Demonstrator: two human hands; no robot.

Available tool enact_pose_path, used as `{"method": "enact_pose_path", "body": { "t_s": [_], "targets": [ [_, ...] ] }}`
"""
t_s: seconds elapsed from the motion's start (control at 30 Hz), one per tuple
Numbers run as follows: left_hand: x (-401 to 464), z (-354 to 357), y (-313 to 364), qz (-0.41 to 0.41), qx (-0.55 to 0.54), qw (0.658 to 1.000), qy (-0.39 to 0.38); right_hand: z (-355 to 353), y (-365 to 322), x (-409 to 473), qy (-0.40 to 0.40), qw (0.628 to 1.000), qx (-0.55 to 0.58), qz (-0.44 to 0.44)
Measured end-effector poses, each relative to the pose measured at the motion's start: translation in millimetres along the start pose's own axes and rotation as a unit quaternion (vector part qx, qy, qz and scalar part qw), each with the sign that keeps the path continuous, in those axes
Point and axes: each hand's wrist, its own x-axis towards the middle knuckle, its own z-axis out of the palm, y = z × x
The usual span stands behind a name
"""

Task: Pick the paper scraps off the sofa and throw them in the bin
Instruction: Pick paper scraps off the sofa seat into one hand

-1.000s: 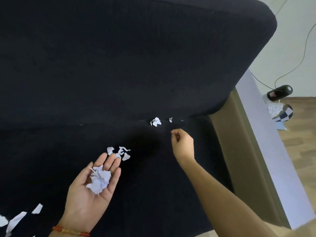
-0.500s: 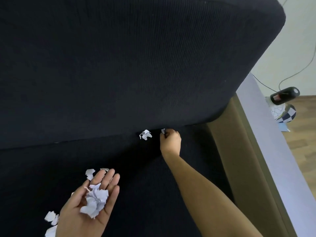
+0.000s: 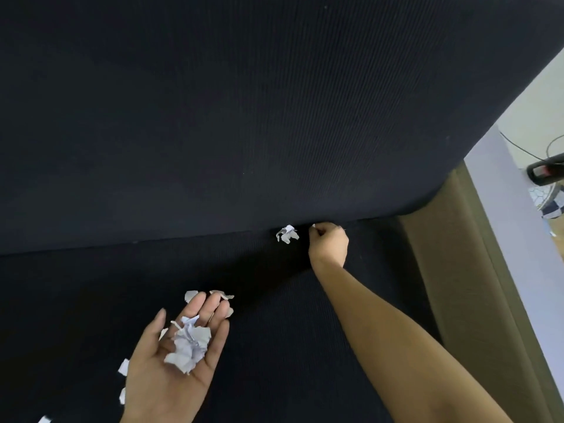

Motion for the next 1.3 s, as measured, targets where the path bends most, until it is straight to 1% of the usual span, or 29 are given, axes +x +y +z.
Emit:
{"method": "enact_pose_path", "body": {
  "t_s": [0.13,0.23,0.33,0.47,0.6,0.8,0.9,1.03,1.2,1.3],
  "targets": [
    [-1.3,5.3,-0.3,0.007,-0.006,1.0,0.001,-5.2,-8.8,-24.9,-0.01,0.998,0.057,-0.021],
    [-3.7,9.7,1.7,0.015,-0.01,1.0,-0.001,-2.6,-15.0,-38.1,-0.043,0.996,0.063,-0.053],
    [-8.6,12.4,4.3,0.021,-0.023,0.999,-0.009,6.1,-24.0,-43.5,-0.051,0.995,0.074,-0.054],
    [-18.5,8.3,8.1,0.028,-0.026,0.999,-0.013,15.7,-34.2,-47.1,-0.021,0.998,0.036,-0.039],
    [-26.9,0.3,12.8,0.036,-0.024,0.999,-0.003,25.4,-35.8,-49.7,0.005,0.999,0.026,-0.04],
    [-36.9,-4.8,18.0,0.048,-0.027,0.998,0.019,41.0,-31.9,-57.3,0.021,0.997,0.056,-0.041],
    [-41.8,-8.1,18.7,0.047,-0.033,0.998,0.03,48.5,-30.5,-56.8,0.02,0.998,0.035,-0.056],
    [-44.0,-9.8,20.4,0.051,-0.026,0.998,0.038,53.9,-30.4,-52.3,0.031,0.995,-0.04,-0.086],
    [-43.9,-10.0,22.4,0.053,-0.027,0.998,0.035,51.5,-30.5,-46.0,0.016,0.989,-0.093,-0.117],
    [-43.4,-6.9,24.6,0.059,-0.016,0.996,0.058,47.5,-30.6,-45.3,0.003,0.984,-0.112,-0.14]
  ]
}}
